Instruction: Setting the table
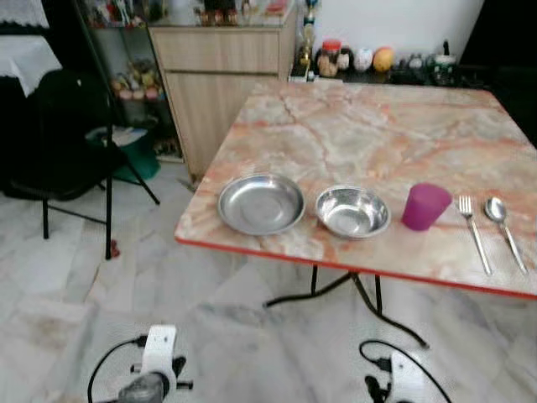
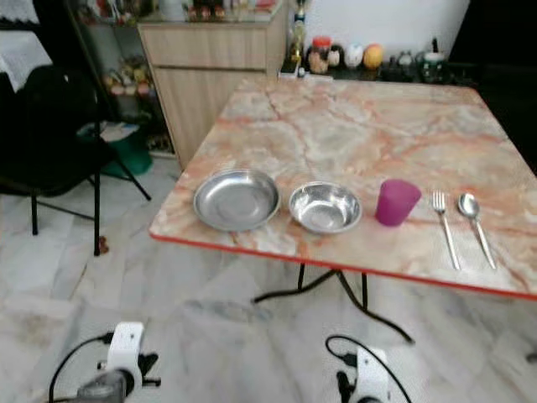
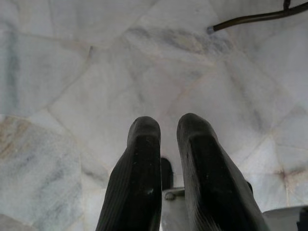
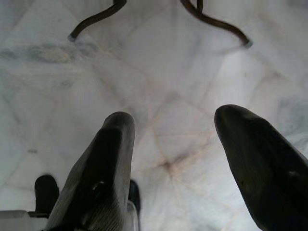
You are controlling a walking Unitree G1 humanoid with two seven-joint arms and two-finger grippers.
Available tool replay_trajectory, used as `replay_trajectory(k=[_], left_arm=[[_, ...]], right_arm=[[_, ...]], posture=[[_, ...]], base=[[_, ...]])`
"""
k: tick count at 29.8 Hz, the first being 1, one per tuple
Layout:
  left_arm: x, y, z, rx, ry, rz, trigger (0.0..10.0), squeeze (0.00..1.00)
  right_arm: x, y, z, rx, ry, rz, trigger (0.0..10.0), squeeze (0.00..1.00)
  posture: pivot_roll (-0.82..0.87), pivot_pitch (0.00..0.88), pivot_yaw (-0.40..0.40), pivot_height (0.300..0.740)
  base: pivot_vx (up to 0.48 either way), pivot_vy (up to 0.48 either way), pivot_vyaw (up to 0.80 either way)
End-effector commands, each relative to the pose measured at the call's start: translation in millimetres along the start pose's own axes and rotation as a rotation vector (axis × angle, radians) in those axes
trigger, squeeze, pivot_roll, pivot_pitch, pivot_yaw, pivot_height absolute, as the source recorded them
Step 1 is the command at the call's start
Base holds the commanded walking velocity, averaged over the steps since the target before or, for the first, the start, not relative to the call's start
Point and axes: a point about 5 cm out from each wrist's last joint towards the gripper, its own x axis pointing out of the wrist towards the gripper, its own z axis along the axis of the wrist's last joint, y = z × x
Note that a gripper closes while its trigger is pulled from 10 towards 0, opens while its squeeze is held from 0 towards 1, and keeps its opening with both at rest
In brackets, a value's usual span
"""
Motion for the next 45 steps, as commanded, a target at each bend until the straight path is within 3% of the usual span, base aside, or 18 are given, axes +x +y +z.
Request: replay_trajectory(k=[1, 8, 9, 11, 14, 16, 17, 18, 20, 23, 26, 27, 32, 35, 36, 37, 38, 45], left_arm=[[-0.3, 7.1, 5.8, 0.005, -0.031, 0.023, 10.0, 0.00], [-1.8, 23.9, 19.4, 0.007, -0.106, 0.119, 10.0, 0.00], [-3.6, 35.8, 28.2, 0.048, -0.145, 0.216, 10.0, 0.00], [-4.8, 41.3, 33.5, 0.071, -0.169, 0.264, 10.0, 0.00], [-13.1, 65.6, 72.5, 0.073, -0.353, 0.457, 10.0, 0.00], [-20.4, 74.2, 105.1, 0.066, -0.504, 0.513, 10.0, 0.00], [-20.4, 74.2, 105.1, 0.066, -0.504, 0.513, 10.0, 0.00], [-23.8, 73.7, 126.7, 0.030, -0.594, 0.483, 10.0, 0.00], [-30.3, 61.7, 166.5, 0.046, -0.750, 0.375, 10.0, 0.00], [-35.3, 48.7, 191.3, 0.072, -0.842, 0.290, 10.0, 0.00], [-39.5, 22.8, 219.9, 0.057, -0.917, 0.133, 10.0, 0.00], [-39.5, 22.8, 219.9, 0.057, -0.917, 0.133, 10.0, 0.00], [-45.1, -20.9, 235.4, 0.015, -0.981, -0.127, 10.0, 0.00], [-46.0, -33.5, 232.4, 0.085, -0.986, -0.168, 10.0, 0.00], [-45.3, -34.4, 230.3, 0.093, -0.984, -0.163, 10.0, 0.40], [-43.7, -34.0, 226.9, 0.093, -0.977, -0.146, 10.0, 0.53], [-40.8, -31.5, 221.7, 0.093, -0.963, -0.113, 10.0, 1.00], [-47.0, -38.5, 221.7, 0.178, -0.998, -0.134, 10.0, 1.00]], right_arm=[[0.7, 6.7, 0.3, 0.016, 0.004, 0.015, 10.0, 0.00], [0.7, 6.5, 0.0, 0.014, 0.005, 0.014, 10.0, 0.00], [0.6, 6.4, -0.2, 0.014, 0.006, 0.014, 10.0, 0.00], [0.6, 6.3, -0.4, 0.014, 0.006, 0.014, 10.0, 0.00], [0.4, 5.8, -1.0, 0.009, 0.009, 0.013, 10.0, 0.00], [0.3, 5.4, -1.4, 0.007, 0.010, 0.013, 10.0, 0.00], [0.3, 5.4, -1.4, 0.007, 0.010, 0.013, 10.0, 0.00], [0.2, 5.3, -1.7, 0.006, 0.011, 0.013, 10.0, 0.00], [0.4, 5.9, -1.3, 0.003, 0.011, 0.015, 10.0, 0.00], [0.6, 6.6, -0.8, 0.002, 0.011, 0.016, 10.0, 0.00], [0.9, 8.4, -0.1, 0.005, 0.010, 0.018, 10.0, 0.00], [0.9, 8.4, -0.1, 0.005, 0.010, 0.018, 10.0, 0.00], [1.0, 10.5, -0.7, 0.011, 0.013, 0.014, 10.0, 0.00], [0.9, 10.3, -1.0, 0.016, 0.013, 0.012, 10.0, 0.00], [0.9, 10.2, -1.1, 0.017, 0.013, 0.011, 10.0, 0.00], [0.8, 10.0, -1.3, 0.017, 0.013, 0.011, 10.0, 0.00], [0.8, 10.2, -1.6, 0.017, 0.015, 0.012, 10.0, 0.00], [0.4, 9.3, -2.6, 0.019, 0.015, 0.012, 10.0, 0.00]], posture=[[0.06, 0.000, -0.041, 0.740], [0.06, 0.000, -0.038, 0.740], [0.05, 0.000, -0.037, 0.740], [0.05, 0.000, -0.037, 0.740], [0.06, 0.000, -0.039, 0.740], [0.06, 0.000, -0.040, 0.740], [0.06, 0.000, -0.040, 0.740], [0.06, 0.000, -0.041, 0.740], [0.06, 0.000, -0.040, 0.740], [0.06, 0.000, -0.041, 0.740], [0.06, 0.000, -0.039, 0.740], [0.06, 0.000, -0.039, 0.740], [0.06, 0.000, -0.032, 0.740], [0.06, 0.000, -0.031, 0.740], [0.06, 0.000, -0.031, 0.740], [0.06, 0.000, -0.031, 0.740], [0.06, 0.000, -0.030, 0.740], [0.06, 0.000, -0.031, 0.740]], base=[[0.000, 0.000, 0.00], [0.000, 0.000, 0.00], [0.000, 0.000, 0.00], [0.000, 0.000, 0.00], [0.000, 0.000, 0.00], [0.000, 0.000, 0.00], [0.000, 0.000, 0.00], [0.000, 0.000, 0.00], [0.000, 0.000, 0.00], [0.000, 0.000, 0.00], [0.000, 0.000, 0.00], [0.000, 0.000, 0.00], [0.000, 0.000, 0.00], [0.000, 0.000, 0.00], [0.000, 0.000, 0.00], [0.000, 0.000, 0.00], [0.000, 0.000, 0.00], [0.000, 0.000, 0.00]])
